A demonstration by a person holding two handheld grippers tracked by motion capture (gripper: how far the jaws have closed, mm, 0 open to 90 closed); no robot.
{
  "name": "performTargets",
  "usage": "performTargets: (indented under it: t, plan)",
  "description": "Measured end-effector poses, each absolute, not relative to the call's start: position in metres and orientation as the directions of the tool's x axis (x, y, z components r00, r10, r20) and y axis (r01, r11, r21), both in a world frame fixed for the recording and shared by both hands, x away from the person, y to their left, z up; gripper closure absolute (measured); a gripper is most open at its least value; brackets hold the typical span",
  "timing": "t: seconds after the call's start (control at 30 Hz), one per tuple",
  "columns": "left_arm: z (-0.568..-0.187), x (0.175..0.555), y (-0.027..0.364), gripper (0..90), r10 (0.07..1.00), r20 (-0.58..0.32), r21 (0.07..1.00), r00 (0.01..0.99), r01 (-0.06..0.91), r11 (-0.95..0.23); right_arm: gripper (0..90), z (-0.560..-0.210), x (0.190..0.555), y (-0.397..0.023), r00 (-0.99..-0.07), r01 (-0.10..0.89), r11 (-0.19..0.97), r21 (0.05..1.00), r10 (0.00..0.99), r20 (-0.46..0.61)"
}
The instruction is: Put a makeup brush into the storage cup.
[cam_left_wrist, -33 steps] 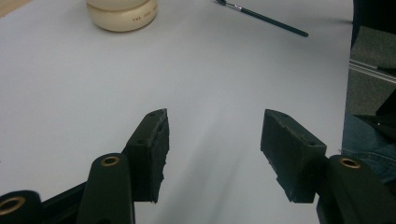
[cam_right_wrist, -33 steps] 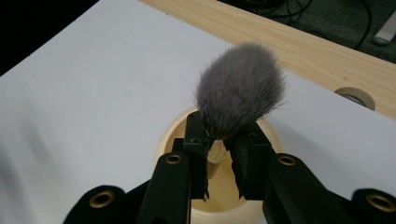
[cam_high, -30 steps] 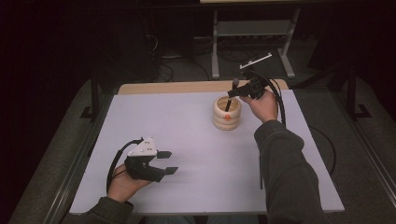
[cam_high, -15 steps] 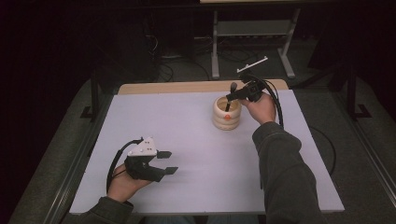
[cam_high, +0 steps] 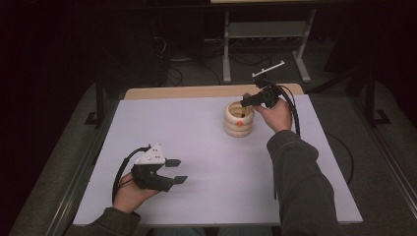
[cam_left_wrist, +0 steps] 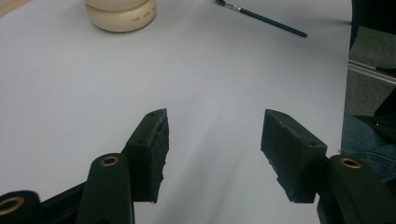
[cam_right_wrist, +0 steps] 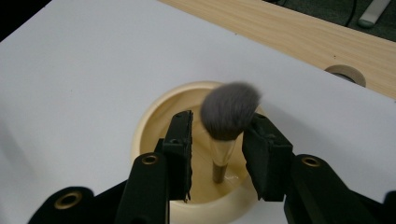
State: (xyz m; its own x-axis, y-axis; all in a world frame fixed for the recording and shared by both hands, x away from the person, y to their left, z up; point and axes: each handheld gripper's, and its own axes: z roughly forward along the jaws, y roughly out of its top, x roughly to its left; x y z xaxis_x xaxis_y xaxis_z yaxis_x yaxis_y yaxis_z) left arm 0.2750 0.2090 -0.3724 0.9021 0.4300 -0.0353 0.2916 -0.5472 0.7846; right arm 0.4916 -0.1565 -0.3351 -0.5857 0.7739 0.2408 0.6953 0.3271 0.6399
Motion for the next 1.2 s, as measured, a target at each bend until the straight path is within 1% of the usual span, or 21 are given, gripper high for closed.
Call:
performTargets:
  t: [0.23, 0.53, 0.57, 0.83, 1.2]
  plan:
    - [-0.373, 0.276, 0.209, 40.4, 0.427, -0.027, 0.781, 0.904, 0.286, -0.556, 58.7, -0.334, 0.486, -0.171, -0.566, 0.700, 0.298, 0.649, 0.786, 0.250]
    - [-0.373, 0.277, 0.209, 38.9, 0.429, -0.024, 0.778, 0.903, 0.287, -0.559, 55.8, -0.328, 0.476, -0.179, -0.580, 0.679, 0.285, 0.677, 0.773, 0.256]
    - [-0.374, 0.277, 0.208, 38.4, 0.437, -0.035, 0.783, 0.899, 0.297, -0.547, 55.2, -0.328, 0.475, -0.180, -0.581, 0.681, 0.284, 0.675, 0.771, 0.261]
    - [-0.374, 0.278, 0.207, 36.5, 0.429, -0.030, 0.776, 0.903, 0.292, -0.559, 52.0, -0.331, 0.463, -0.188, -0.584, 0.679, 0.264, 0.686, 0.760, 0.286]
    - [-0.373, 0.277, 0.209, 35.8, 0.442, -0.038, 0.780, 0.896, 0.303, -0.548, 47.1, -0.329, 0.452, -0.194, -0.592, 0.670, 0.274, 0.690, 0.758, 0.274]
